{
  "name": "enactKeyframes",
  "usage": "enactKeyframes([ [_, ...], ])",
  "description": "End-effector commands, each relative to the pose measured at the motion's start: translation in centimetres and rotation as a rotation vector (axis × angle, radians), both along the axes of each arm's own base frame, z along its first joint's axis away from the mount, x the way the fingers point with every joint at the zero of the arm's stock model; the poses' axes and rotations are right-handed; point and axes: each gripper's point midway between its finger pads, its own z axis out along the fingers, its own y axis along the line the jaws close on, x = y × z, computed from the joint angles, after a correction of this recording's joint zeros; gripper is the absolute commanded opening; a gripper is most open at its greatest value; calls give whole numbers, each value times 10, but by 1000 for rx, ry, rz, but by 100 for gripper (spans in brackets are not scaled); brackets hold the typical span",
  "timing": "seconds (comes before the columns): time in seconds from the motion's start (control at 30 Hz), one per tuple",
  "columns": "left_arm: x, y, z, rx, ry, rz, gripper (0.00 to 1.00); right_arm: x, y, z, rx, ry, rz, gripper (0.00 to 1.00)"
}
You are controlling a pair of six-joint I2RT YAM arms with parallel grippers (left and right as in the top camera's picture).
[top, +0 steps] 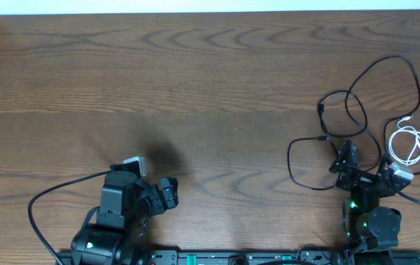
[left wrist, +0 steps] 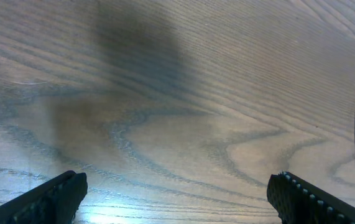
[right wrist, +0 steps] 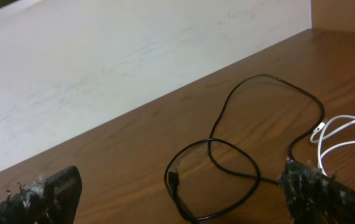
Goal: Untangle cables
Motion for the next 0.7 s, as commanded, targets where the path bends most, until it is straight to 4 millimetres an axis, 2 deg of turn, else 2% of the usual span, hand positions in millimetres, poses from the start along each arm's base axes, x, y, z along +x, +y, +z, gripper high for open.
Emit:
enactKeyframes([
  [0.0, -1, 2, -2, 13, -8, -3, 98, 0, 2, -1, 1, 1, 9, 99],
  [0.4, -4, 2, 8, -23, -179, -2, 98, 0, 2, -1, 1, 1, 9, 99],
  [0.67, -6, 3, 0, -35, -234, -1, 98, 0, 2, -1, 1, 1, 9, 99],
])
